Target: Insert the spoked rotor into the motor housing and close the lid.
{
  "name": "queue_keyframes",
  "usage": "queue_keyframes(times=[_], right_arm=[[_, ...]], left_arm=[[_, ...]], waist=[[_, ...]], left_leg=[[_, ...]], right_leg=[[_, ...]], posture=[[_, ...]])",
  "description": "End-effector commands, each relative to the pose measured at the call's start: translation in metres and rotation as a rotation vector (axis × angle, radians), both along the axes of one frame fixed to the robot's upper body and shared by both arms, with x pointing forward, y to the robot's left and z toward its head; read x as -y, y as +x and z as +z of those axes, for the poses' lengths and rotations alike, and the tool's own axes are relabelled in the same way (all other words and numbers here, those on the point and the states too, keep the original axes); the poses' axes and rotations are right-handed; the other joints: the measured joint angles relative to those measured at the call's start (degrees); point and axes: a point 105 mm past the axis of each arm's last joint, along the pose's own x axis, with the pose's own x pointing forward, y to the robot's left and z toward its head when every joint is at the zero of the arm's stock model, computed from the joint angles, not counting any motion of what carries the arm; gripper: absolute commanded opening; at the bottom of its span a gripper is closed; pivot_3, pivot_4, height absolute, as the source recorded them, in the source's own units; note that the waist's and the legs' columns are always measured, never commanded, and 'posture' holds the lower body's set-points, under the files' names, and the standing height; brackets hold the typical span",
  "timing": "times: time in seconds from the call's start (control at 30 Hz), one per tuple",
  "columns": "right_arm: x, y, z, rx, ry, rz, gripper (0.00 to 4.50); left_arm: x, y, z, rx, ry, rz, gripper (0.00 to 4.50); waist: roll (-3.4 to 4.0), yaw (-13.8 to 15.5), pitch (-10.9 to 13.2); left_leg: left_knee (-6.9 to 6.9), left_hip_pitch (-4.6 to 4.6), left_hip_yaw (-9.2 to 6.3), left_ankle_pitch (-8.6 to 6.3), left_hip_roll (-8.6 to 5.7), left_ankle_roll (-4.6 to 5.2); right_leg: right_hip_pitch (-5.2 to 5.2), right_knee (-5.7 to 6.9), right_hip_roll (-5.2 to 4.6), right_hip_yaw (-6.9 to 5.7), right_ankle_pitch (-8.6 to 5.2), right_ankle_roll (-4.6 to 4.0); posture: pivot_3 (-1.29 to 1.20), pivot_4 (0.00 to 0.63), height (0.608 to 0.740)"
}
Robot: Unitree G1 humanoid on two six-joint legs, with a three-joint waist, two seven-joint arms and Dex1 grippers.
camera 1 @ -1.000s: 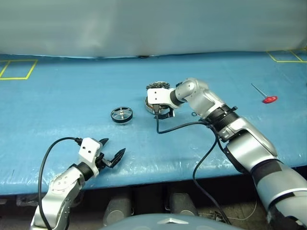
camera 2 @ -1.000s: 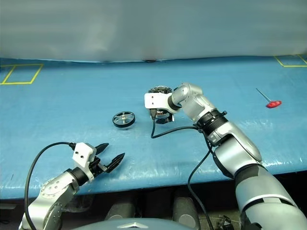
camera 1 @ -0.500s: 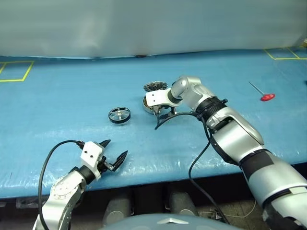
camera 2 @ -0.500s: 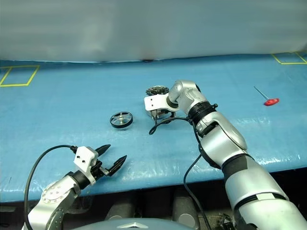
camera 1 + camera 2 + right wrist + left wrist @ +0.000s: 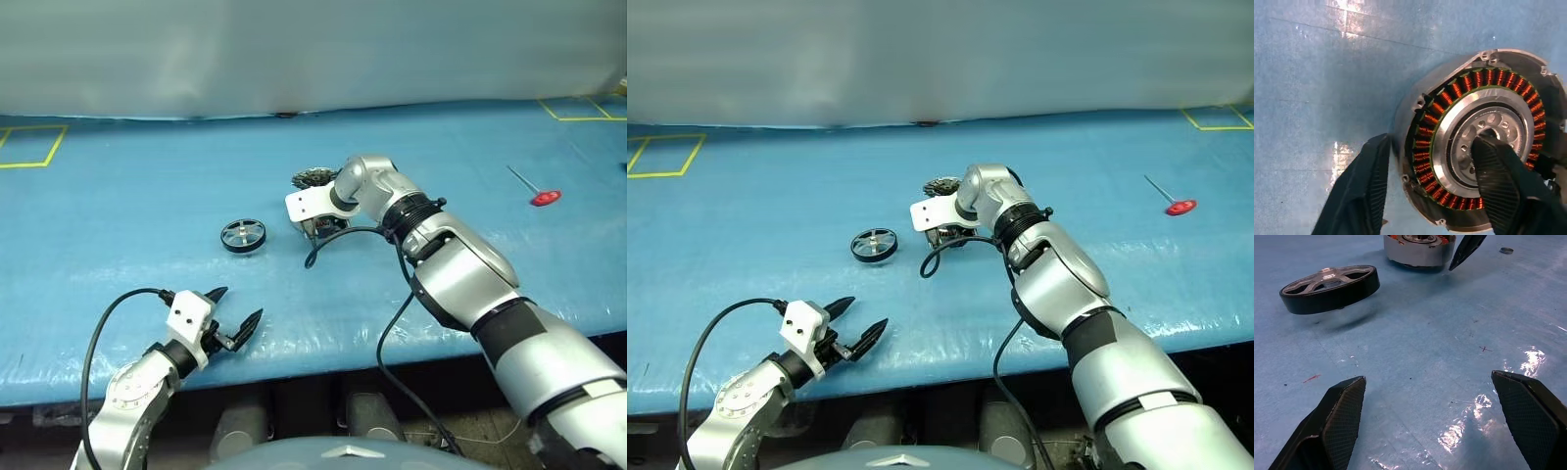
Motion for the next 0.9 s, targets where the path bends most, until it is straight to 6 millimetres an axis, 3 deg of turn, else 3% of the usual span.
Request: queue_keyframes(times=[0.03,0.27,0.4,0.63,0.9], right_arm=[[-0.009,0.003,0.013,0.036,0.035,0.02,2.06],[-0.014,0.001,0.017,0.034,0.091,0.044,2.06],[-0.015,-0.01,0.005,-0.002,0.092,0.088,2.06],[-0.012,-0.044,-0.027,-0.107,0.08,0.132,2.06],[-0.007,-0.096,-0.04,-0.187,0.058,0.221,2.06]], left_arm=[[0.007,-0.001,0.013,0.058,0.002,-0.018,4.5],[0.009,-0.001,0.012,0.054,-0.005,-0.025,4.5],[0.01,0.0,0.012,0.047,-0.01,-0.035,4.5],[0.012,0.005,0.011,0.043,-0.012,-0.051,4.5],[0.014,0.004,0.007,0.022,-0.026,-0.058,4.5]], waist=[[0.0,-0.07,0.0],[0.06,-0.1,0.04],[0.07,-0.12,0.04],[0.02,0.0,-0.05],[-0.05,0.53,-0.21]], left_leg=[[0.0,0.0,-0.01,0.01,0.0,-0.01],[0.0,0.0,-0.02,0.03,0.0,-0.05],[-0.02,0.0,-0.02,0.03,0.01,-0.05],[-0.01,0.14,-0.09,0.01,0.02,-0.02],[0.03,0.34,-0.13,-0.1,0.02,0.17]], right_leg=[[0.0,0.0,0.0,0.0,0.0,0.0],[-0.02,0.05,-0.01,0.0,-0.01,-0.03],[-0.03,0.06,-0.01,-0.01,0.0,-0.02],[0.12,0.09,-0.04,-0.07,0.05,0.06],[0.26,0.19,-0.02,-0.11,-0.06,-0.12]], posture=[[0.0,0.15,0.74],[0.0,0.15,0.74],[0.0,0.15,0.74],[0.0,0.15,0.74],[0.0,0.15,0.74]])
